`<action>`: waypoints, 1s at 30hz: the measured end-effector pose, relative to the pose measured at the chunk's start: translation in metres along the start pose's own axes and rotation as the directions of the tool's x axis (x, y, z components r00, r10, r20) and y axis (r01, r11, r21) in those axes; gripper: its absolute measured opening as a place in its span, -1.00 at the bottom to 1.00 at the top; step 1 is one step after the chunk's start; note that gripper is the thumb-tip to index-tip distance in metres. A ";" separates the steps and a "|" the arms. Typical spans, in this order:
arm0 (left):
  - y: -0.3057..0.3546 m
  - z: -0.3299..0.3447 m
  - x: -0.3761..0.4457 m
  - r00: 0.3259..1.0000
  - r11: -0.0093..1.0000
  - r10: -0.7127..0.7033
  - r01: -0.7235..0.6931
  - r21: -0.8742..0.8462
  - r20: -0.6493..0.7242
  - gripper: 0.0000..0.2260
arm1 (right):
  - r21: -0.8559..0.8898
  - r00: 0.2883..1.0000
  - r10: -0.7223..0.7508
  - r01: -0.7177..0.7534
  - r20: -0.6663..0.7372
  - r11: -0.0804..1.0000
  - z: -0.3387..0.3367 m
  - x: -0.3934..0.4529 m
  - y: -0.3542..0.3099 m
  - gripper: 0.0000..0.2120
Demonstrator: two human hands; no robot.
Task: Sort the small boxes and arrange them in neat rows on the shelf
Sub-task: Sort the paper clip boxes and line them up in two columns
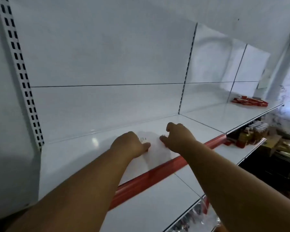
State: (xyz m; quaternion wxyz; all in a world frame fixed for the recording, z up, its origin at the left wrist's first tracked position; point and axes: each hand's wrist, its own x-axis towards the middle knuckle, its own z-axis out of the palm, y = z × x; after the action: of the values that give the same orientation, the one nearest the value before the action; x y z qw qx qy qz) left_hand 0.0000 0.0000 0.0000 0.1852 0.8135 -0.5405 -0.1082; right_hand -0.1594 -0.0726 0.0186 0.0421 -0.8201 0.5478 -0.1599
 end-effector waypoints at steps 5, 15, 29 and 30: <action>0.014 0.007 0.017 0.999 0.996 -0.037 0.036 0.083 0.006 -0.49 | -0.123 0.989 0.090 -0.076 0.114 0.989 0.022 0.027 0.013 -0.57; 0.041 0.008 0.033 0.996 0.957 0.012 -0.037 -0.288 -0.088 -0.52 | 0.251 0.986 0.145 -0.121 -0.082 0.961 0.001 0.028 0.035 -0.54; 0.235 0.084 0.017 0.928 0.471 0.371 -0.164 -0.867 0.026 -0.76 | 0.884 0.798 0.571 -0.114 -0.190 0.453 -0.100 -0.064 0.197 -0.93; 0.256 0.097 0.015 0.916 0.451 0.399 -0.160 -0.878 0.038 -0.76 | 0.889 0.775 0.599 -0.111 -0.204 0.445 -0.106 -0.070 0.217 -0.92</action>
State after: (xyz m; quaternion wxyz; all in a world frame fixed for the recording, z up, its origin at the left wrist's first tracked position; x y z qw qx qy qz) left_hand -0.2462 -0.1203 0.0191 0.5135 0.4913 -0.5591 -0.4271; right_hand -0.4083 -0.0830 0.0504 0.3225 -0.4844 0.5577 -0.5918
